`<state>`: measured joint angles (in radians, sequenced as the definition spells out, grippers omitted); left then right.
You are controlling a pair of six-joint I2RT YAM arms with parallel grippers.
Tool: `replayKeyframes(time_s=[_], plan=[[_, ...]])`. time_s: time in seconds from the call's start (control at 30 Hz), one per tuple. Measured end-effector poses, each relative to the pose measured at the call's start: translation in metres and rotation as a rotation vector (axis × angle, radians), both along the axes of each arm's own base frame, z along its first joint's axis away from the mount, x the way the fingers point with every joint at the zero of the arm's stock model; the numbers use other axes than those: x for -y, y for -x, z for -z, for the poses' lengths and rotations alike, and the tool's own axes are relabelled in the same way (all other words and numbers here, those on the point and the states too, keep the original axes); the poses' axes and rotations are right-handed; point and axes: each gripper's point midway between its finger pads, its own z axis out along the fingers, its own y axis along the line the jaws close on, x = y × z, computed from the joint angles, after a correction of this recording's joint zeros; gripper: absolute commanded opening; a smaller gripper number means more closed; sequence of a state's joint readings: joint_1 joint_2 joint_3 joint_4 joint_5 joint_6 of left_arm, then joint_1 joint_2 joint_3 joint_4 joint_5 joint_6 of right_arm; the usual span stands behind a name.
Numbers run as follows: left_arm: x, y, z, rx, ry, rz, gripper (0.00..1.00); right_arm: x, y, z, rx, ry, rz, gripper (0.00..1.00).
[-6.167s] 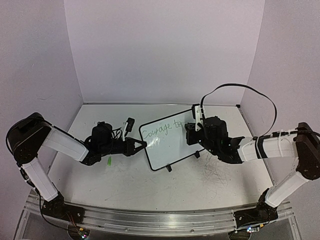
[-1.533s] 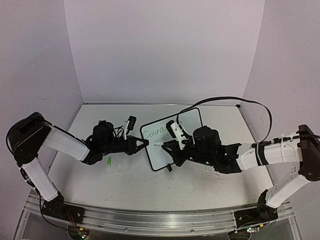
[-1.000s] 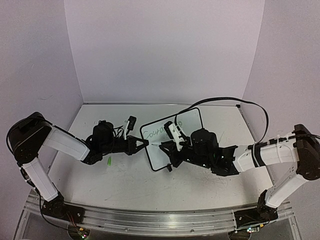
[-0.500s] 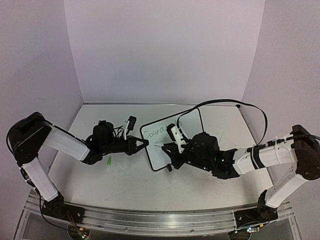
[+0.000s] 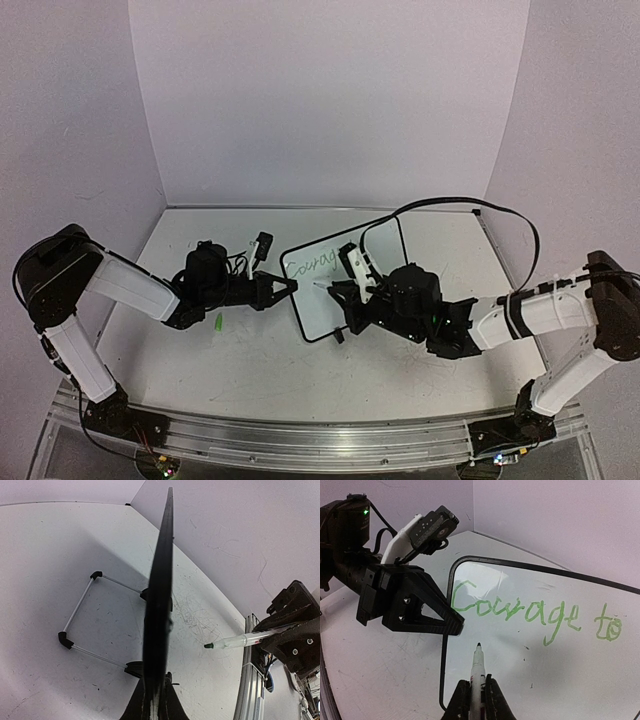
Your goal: Write a sentence on the whiteboard
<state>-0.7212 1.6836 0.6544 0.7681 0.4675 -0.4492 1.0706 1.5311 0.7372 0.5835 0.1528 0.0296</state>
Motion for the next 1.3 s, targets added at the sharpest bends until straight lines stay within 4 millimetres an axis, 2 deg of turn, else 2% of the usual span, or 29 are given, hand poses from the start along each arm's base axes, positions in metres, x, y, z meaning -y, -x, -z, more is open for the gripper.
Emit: replayKeyframes(time_s=[0.3,0.73,0.93,1.3], plan=[[0.000,0.000,0.000,0.001,-0.001,0.000,0.00,-0.001,0.001,0.001,0.004,0.006,0.000,0.00],[0.000,0.000,0.000,0.004,-0.002,-0.001,0.00,-0.017,0.016,0.020,0.002,0.061,-0.062,0.00],[0.000,0.000,0.000,0.004,-0.002,-0.001,0.00,-0.017,0.013,0.016,0.019,0.063,-0.044,0.00],[0.003,-0.001,-0.002,0.010,-0.006,-0.004,0.00,-0.023,0.006,0.026,0.020,0.091,-0.011,0.00]])
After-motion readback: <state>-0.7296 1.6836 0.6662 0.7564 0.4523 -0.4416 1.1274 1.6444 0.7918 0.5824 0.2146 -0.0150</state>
